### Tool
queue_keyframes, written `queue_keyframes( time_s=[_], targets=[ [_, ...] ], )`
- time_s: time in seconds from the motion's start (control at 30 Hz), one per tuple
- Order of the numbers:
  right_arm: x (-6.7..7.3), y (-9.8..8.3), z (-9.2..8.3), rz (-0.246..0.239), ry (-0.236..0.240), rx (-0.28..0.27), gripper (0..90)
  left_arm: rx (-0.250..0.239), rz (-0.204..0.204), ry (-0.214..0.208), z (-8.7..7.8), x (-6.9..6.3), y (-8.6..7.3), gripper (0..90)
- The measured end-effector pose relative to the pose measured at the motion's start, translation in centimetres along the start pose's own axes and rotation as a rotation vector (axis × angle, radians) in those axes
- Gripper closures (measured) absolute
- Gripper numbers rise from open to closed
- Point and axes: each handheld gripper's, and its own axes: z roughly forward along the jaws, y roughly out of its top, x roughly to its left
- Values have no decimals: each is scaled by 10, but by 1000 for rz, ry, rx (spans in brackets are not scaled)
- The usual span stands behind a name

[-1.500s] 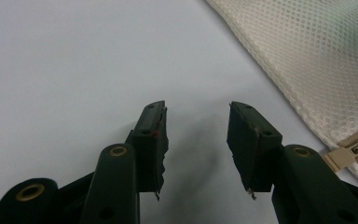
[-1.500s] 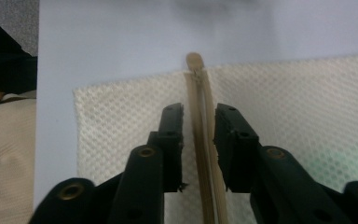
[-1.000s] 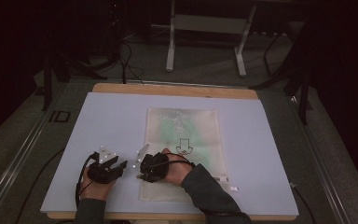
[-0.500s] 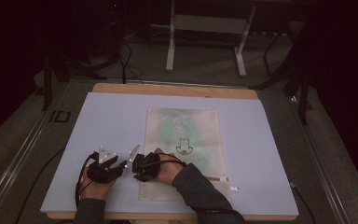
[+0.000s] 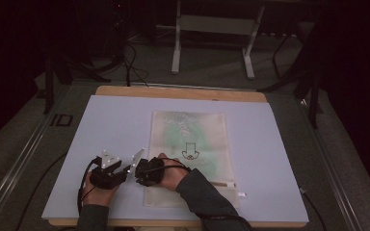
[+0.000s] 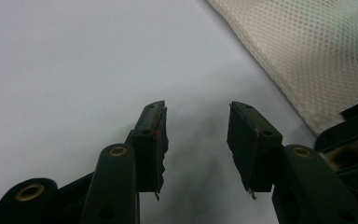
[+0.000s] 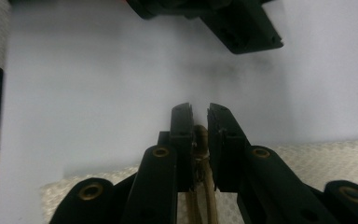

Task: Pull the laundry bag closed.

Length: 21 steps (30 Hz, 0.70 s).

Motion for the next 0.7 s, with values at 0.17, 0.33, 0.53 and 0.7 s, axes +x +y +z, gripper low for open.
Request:
queue_keyframes(
  time_s=[0.17, 0.33, 0.53, 0.7],
  targets=[
    [-2, -7, -14, 10, 6, -53, 815, -2, 0, 0, -1, 0, 0, 565],
    [-1, -19, -23, 7, 4, -58, 814, -3, 0, -1, 0, -1, 0, 565],
    [-3, -34, -22, 26, 17, -20, 811, -5, 8, -3, 0, -4, 1, 567],
    [-10, -39, -17, 66, 47, -16, 791, -7, 11, -8, -1, -4, 1, 567]
  ],
)
